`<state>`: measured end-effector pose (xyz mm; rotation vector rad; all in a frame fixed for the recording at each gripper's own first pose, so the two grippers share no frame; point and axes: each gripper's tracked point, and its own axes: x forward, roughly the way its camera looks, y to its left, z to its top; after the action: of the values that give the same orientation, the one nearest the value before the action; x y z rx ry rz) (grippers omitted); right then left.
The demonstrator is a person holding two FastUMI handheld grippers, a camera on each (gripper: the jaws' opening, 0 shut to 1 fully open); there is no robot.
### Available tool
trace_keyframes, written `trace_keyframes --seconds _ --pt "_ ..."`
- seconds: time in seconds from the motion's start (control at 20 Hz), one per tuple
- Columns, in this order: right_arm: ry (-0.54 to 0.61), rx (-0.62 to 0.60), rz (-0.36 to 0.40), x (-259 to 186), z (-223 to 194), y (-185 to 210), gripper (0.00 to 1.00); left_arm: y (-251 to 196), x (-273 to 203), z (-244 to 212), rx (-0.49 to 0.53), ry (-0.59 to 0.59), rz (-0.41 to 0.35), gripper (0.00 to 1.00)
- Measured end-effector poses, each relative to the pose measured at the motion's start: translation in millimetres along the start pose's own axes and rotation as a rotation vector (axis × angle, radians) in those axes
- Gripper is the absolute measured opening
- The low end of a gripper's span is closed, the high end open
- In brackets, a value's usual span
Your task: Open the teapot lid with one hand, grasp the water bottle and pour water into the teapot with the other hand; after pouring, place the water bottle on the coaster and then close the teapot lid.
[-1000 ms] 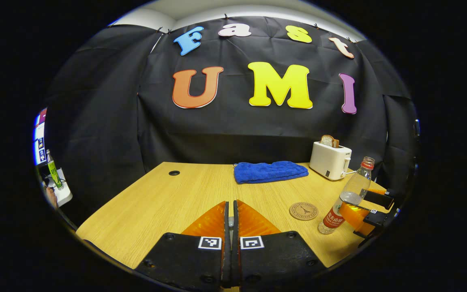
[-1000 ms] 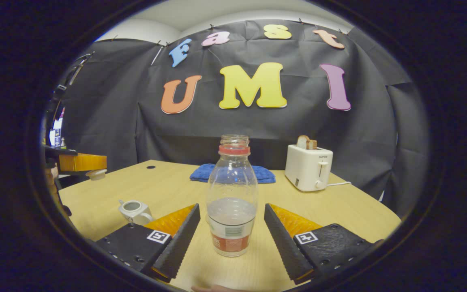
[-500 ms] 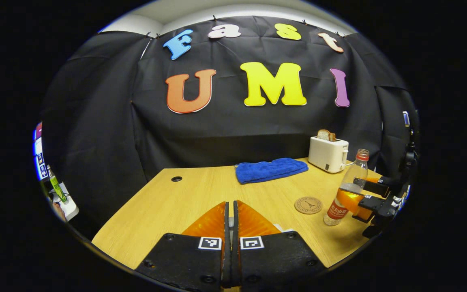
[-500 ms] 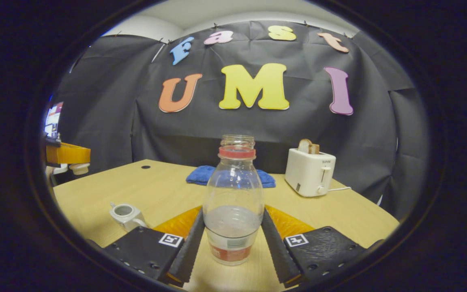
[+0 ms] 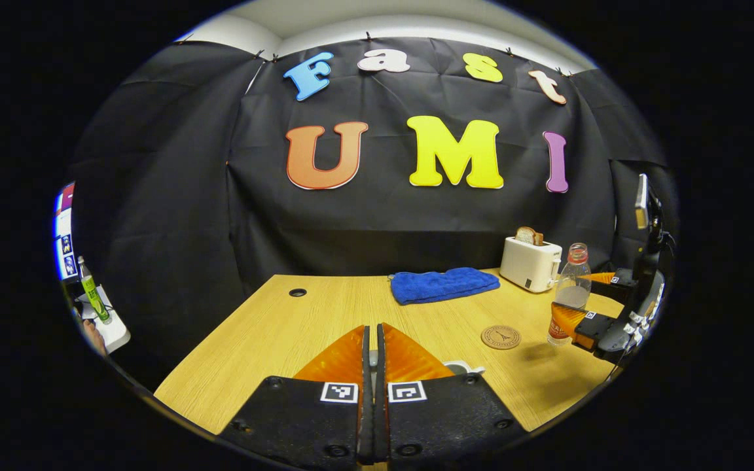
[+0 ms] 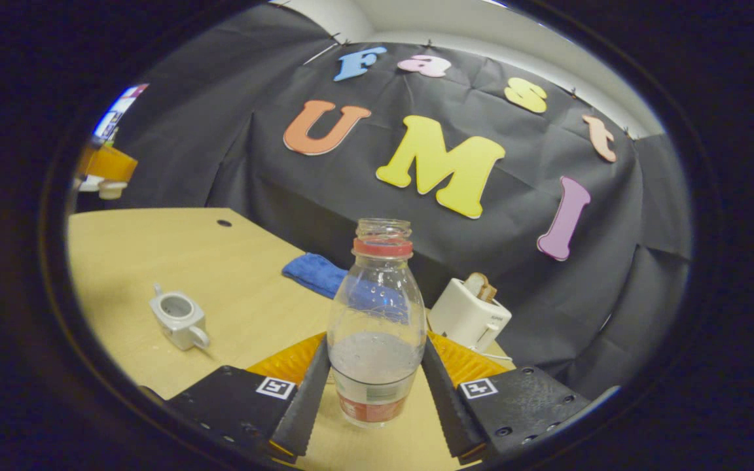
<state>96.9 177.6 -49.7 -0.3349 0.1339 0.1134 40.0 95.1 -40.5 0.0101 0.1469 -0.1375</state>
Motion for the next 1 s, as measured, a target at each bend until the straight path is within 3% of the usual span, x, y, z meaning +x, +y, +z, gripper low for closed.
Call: trace_keyframes --seconds 0.55,1.0 --pt "0.112 -0.448 -0.066 24.2 -14.1 38.1 0.76 9.5 -4.1 -1.0 -0.024 0.004 0.000 0.03" --pt "0.061 -0.741 -0.092 26.2 -12.3 61.9 0.77 9.2 -2.3 -3.2 -0.018 0.013 -0.006 0.03"
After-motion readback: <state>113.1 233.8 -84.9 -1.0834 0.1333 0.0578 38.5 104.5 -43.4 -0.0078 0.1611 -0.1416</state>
